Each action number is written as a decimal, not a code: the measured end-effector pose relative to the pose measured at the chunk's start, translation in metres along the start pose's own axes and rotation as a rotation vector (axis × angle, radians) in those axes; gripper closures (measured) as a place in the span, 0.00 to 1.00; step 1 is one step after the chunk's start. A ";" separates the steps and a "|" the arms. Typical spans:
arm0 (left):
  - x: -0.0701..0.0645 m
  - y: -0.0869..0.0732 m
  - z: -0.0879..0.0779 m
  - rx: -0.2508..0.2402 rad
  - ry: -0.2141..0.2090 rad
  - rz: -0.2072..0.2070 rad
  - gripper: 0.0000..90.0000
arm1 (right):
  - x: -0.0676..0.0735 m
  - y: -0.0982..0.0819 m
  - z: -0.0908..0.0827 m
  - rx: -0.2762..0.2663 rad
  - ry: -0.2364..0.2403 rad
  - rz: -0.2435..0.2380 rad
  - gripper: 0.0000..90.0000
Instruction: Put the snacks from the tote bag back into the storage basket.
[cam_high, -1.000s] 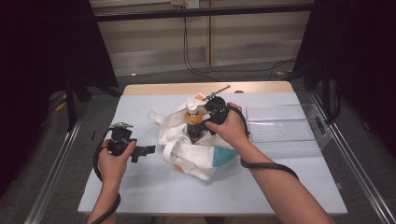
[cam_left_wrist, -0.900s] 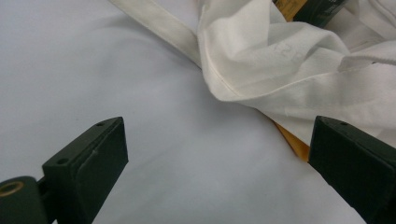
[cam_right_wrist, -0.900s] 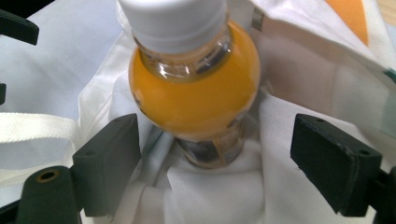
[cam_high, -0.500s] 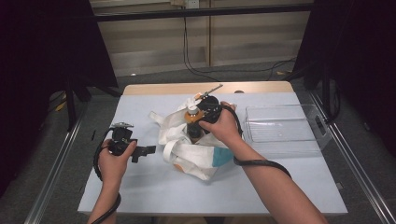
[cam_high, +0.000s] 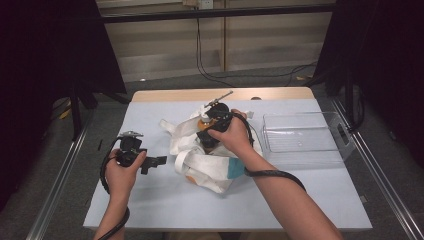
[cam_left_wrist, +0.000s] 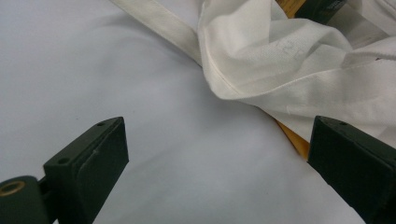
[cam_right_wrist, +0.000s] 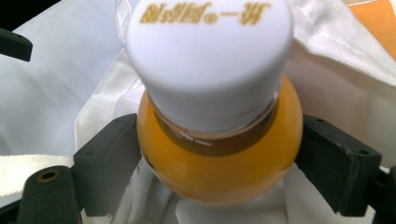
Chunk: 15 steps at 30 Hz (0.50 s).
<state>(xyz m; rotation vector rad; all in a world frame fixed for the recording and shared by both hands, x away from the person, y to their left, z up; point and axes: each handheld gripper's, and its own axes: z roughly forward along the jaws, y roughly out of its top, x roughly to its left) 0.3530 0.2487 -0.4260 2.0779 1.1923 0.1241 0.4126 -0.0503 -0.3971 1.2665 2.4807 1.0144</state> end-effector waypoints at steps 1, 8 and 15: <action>0.000 0.000 0.000 0.000 0.001 0.000 0.06 | 0.000 0.000 0.000 0.003 0.001 -0.001 0.18; -0.001 0.000 0.001 -0.001 0.002 0.002 0.06 | 0.001 0.002 0.003 -0.006 -0.003 -0.005 0.22; 0.000 0.000 0.001 0.003 0.001 0.003 0.06 | 0.003 0.004 0.006 -0.006 -0.006 -0.012 0.27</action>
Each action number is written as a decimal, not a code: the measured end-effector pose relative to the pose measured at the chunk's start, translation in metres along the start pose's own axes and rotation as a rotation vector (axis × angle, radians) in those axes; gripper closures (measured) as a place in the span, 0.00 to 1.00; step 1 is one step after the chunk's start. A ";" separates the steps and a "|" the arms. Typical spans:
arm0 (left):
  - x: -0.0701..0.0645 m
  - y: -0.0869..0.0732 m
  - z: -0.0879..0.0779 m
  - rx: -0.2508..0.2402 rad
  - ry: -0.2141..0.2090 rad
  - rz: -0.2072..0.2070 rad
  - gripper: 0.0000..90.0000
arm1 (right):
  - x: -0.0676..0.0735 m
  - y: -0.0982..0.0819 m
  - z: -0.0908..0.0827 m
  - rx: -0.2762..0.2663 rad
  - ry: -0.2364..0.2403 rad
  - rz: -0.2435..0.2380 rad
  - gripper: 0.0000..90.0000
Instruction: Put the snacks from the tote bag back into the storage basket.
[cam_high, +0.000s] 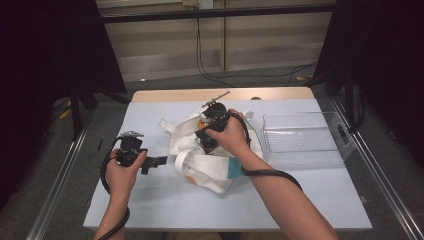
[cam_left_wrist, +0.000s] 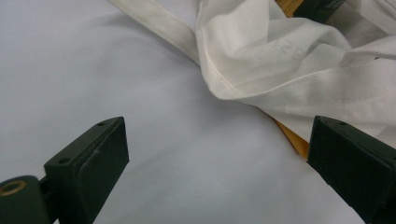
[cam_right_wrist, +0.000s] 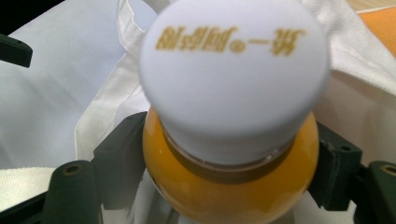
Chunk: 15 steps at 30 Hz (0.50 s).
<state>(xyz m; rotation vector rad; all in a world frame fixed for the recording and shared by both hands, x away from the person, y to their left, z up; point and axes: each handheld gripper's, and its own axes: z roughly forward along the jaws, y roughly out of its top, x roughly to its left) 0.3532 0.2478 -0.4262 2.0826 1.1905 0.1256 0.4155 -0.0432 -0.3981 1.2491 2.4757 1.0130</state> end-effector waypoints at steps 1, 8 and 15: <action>0.000 0.000 0.000 -0.001 -0.002 -0.001 0.06 | 0.000 0.000 0.000 0.004 0.000 0.002 0.28; 0.001 0.000 -0.001 -0.001 -0.003 -0.001 0.06 | -0.001 0.000 -0.001 0.009 -0.007 0.008 0.32; 0.003 0.000 -0.002 0.003 0.001 0.001 0.06 | 0.000 0.002 -0.002 0.023 -0.008 -0.006 0.33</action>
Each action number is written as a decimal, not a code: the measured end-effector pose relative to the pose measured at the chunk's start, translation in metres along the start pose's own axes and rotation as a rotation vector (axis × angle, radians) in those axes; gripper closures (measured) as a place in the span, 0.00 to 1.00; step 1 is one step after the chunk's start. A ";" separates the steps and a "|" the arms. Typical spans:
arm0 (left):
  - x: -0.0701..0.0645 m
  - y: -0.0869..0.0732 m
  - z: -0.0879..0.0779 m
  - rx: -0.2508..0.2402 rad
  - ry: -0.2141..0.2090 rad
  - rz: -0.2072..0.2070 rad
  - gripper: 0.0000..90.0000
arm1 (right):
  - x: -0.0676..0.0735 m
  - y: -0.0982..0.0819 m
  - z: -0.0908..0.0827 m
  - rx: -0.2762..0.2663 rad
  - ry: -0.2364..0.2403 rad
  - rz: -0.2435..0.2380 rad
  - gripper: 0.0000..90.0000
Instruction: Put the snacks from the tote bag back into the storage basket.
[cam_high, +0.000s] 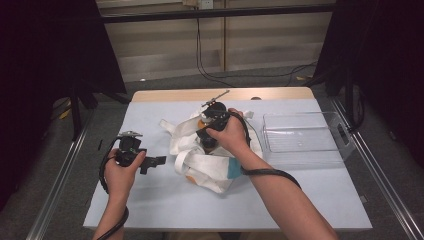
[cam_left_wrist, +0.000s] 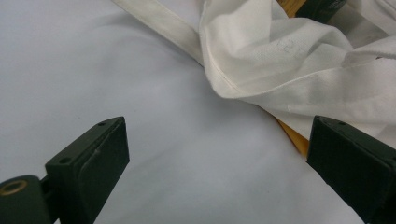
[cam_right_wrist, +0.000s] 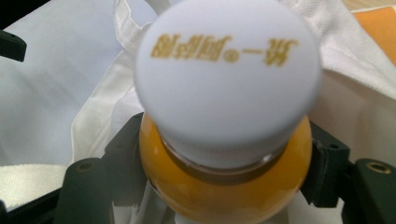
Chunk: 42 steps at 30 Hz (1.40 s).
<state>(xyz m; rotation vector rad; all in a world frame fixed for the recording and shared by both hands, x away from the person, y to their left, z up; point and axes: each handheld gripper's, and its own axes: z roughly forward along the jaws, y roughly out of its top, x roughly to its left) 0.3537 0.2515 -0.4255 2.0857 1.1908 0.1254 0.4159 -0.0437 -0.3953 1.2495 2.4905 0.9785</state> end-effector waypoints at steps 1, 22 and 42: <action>0.000 0.000 0.000 -0.008 -0.002 -0.004 0.06 | 0.000 0.000 0.000 0.003 0.003 -0.006 0.33; -0.002 0.000 0.002 -0.015 -0.009 -0.012 0.07 | -0.009 0.017 -0.026 0.086 0.038 -0.008 0.33; -0.001 0.000 0.003 0.004 -0.011 0.001 0.07 | -0.010 0.041 -0.057 0.207 0.062 -0.020 0.33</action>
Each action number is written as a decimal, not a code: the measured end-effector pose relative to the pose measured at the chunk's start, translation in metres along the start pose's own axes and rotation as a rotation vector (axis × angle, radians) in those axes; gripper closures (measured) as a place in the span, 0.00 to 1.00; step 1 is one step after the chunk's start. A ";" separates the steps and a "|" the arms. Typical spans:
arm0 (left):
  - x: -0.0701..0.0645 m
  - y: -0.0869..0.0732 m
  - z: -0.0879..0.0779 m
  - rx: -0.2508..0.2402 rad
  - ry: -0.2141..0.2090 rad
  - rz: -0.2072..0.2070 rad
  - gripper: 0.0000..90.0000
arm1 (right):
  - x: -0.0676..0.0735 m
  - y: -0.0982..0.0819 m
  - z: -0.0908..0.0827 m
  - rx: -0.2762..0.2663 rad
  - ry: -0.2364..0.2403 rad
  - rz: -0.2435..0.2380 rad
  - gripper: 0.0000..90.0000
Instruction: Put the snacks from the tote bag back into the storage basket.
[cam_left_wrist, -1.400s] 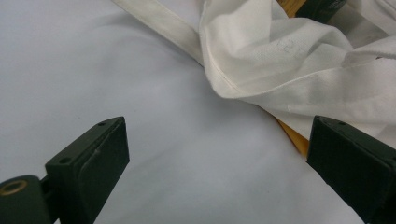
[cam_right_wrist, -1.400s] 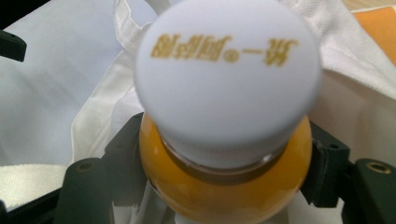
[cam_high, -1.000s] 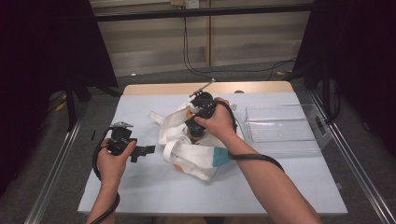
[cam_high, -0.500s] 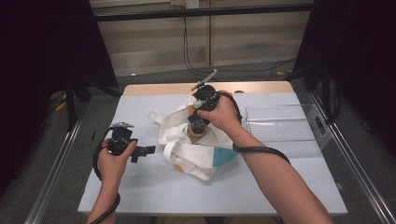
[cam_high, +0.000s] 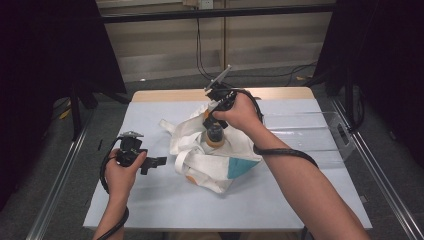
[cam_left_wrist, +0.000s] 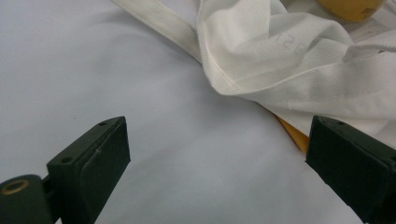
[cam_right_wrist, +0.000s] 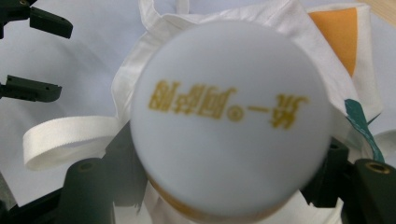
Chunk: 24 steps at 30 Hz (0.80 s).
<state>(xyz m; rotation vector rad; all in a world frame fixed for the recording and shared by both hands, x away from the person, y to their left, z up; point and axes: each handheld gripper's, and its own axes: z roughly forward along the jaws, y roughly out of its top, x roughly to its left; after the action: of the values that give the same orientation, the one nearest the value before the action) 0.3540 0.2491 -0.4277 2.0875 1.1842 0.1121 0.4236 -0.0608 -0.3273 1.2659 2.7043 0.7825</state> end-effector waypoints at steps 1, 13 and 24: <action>0.000 0.000 0.000 0.000 0.002 0.002 0.07 | 0.000 0.000 -0.001 0.002 0.000 -0.001 0.33; 0.000 0.000 0.000 0.003 0.007 -0.003 0.07 | -0.005 -0.003 -0.020 0.026 -0.002 0.000 0.33; -0.001 -0.001 0.001 0.016 0.009 -0.001 0.07 | -0.011 -0.008 -0.032 0.036 -0.010 0.002 0.33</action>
<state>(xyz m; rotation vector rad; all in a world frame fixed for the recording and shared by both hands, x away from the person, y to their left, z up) 0.3533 0.2483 -0.4294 2.1026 1.1949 0.1124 0.4172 -0.0860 -0.3052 1.2771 2.7217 0.7289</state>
